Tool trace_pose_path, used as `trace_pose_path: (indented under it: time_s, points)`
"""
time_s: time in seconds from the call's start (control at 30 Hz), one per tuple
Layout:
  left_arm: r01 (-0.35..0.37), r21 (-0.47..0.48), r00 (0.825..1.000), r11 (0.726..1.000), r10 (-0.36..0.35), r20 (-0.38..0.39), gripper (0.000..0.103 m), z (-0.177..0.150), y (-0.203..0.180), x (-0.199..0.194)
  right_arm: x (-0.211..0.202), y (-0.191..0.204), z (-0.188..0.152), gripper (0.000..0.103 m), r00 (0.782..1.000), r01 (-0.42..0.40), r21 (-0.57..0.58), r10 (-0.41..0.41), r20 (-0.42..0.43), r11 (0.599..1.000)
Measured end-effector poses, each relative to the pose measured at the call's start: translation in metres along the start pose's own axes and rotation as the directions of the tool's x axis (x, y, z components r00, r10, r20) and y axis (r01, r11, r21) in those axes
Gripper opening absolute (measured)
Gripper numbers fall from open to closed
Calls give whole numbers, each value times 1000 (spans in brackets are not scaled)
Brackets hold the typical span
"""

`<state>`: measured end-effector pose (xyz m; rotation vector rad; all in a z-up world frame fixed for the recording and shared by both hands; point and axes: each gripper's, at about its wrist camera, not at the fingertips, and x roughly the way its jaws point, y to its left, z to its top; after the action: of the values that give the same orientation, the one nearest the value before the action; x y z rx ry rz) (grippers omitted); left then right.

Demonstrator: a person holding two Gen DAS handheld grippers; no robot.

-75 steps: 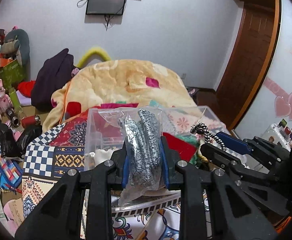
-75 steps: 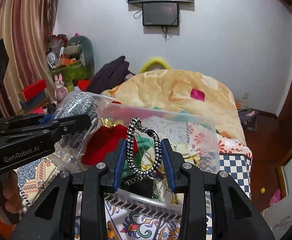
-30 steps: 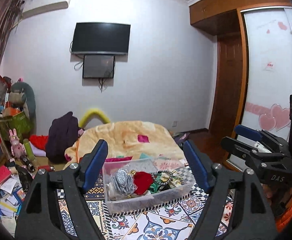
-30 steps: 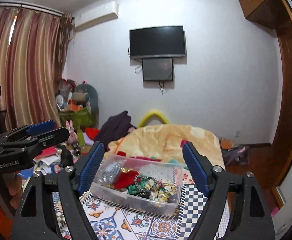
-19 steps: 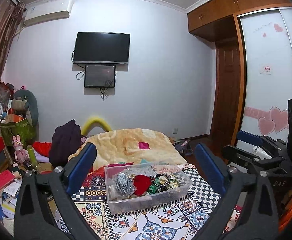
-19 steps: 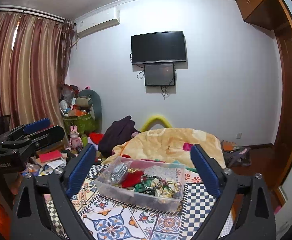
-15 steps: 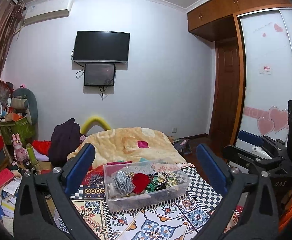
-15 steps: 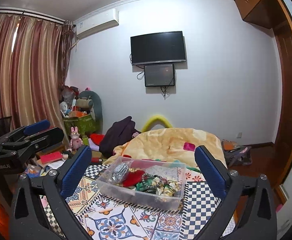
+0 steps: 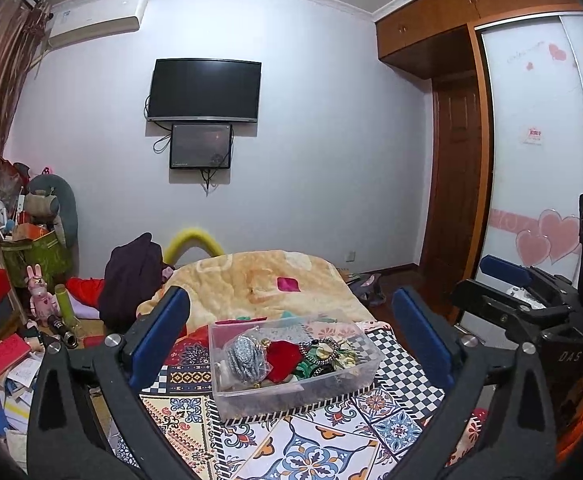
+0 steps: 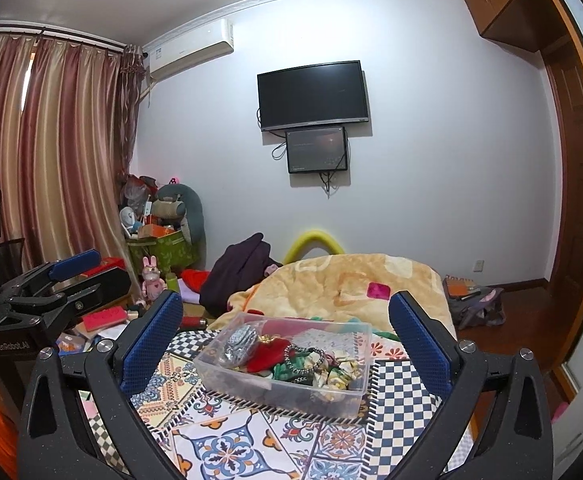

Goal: Organize soft objects

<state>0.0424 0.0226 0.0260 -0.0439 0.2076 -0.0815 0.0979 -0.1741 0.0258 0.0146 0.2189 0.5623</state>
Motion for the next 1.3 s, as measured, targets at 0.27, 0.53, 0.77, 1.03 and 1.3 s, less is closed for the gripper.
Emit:
trace_pose_path:
  time_s: [0.27,0.53,0.77,1.03,1.3]
  points:
    - [-2,2,1000,1000,2,-7,103,-1,-2,2,0,0,0,103,1000,1,5,-1,-1,1000]
    - [-4,-3,1000,1000,4,-16,103,-3,-1,4,-1,-1,-1,103,1000,-2,10,2,-3,1000]
    - [-2,-5,1000,1000,2,-17,103,-3,-1,3,-1,-1,0,103,1000,-1,10,1,-4,1000]
    - [-1,-5,1000,1000,1,-18,103,-3,0,3,-1,-2,0,103,1000,1,10,-1,-8,1000]
    - [3,-6,1000,1000,-3,-15,103,-2,-1,3,-3,-2,0,103,1000,-2,10,2,-6,1000]
